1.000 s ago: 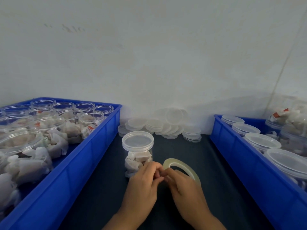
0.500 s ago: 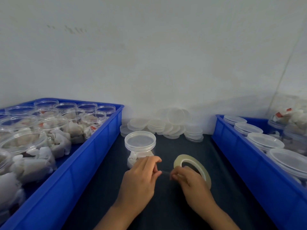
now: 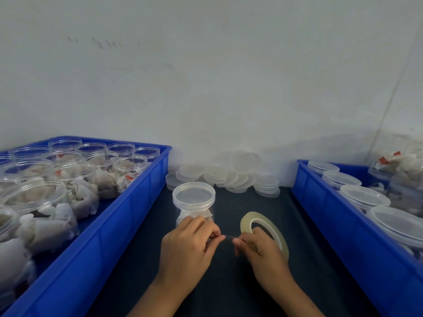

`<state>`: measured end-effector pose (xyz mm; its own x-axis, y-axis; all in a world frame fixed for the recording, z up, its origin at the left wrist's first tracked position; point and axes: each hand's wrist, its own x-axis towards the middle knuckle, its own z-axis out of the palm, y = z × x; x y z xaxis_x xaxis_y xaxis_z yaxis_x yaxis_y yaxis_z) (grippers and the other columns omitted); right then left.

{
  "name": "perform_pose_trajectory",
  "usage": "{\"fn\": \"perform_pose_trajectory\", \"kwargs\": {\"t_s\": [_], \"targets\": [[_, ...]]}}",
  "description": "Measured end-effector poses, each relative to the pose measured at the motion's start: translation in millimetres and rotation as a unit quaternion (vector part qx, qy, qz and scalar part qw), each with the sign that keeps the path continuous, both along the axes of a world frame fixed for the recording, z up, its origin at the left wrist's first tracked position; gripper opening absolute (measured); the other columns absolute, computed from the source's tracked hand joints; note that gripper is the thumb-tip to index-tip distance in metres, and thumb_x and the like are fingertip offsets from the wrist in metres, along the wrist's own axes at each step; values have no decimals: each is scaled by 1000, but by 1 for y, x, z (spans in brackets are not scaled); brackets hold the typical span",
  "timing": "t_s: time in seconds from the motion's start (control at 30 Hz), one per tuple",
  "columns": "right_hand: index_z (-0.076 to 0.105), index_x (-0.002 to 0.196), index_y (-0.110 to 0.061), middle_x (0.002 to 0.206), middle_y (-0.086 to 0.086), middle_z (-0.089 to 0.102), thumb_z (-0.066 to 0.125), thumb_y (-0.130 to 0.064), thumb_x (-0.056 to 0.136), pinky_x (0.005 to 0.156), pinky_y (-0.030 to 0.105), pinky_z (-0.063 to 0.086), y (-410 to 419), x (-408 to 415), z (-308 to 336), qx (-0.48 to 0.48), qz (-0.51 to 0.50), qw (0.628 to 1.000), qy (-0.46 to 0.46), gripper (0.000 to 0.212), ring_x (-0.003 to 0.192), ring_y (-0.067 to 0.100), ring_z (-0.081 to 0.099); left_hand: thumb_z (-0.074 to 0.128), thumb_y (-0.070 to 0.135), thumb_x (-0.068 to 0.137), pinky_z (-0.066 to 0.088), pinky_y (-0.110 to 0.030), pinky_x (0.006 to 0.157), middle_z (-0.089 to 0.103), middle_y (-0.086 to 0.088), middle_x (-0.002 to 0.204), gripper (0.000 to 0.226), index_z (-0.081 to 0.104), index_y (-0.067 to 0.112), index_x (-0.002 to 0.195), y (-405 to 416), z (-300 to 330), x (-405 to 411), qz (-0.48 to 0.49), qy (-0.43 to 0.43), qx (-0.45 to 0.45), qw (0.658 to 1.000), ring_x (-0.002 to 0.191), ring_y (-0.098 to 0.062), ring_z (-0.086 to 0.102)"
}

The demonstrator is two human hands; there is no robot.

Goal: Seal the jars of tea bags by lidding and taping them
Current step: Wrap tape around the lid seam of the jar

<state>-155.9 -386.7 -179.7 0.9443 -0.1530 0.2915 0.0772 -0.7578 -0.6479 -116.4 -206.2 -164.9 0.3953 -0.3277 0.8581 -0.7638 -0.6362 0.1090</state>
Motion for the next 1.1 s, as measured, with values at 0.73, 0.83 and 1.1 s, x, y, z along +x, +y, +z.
{"fn": "perform_pose_trajectory", "kwargs": {"t_s": [0.73, 0.83, 1.1], "targets": [[54, 58, -20, 81, 4, 50, 46, -54, 81, 64, 18, 38, -1, -6, 26, 126, 25, 985, -112, 41, 72, 11, 48, 64, 74, 58, 50, -14, 74, 66, 22, 105, 102, 6, 64, 141, -3, -17, 19, -159, 408, -241, 866, 89, 6, 65], [55, 57, -24, 86, 7, 50, 46, -56, 79, 69, 19, 41, -1, -11, 42, 122, 48, 986, -106, 40, 76, 12, 49, 63, 77, 57, 52, -23, 84, 54, 21, 130, 104, -3, 70, 138, -3, -10, 8, -152, 387, -176, 892, 103, 3, 62], [57, 56, -34, 86, -7, 48, 47, -54, 82, 66, 10, 40, 15, -20, 69, 85, 26, 993, -74, 35, 71, -6, 48, 75, 65, 67, 48, -17, 94, 40, 32, 136, 100, 5, 64, 138, -8, -3, -3, -162, 330, -147, 919, 121, 15, 45]]}}
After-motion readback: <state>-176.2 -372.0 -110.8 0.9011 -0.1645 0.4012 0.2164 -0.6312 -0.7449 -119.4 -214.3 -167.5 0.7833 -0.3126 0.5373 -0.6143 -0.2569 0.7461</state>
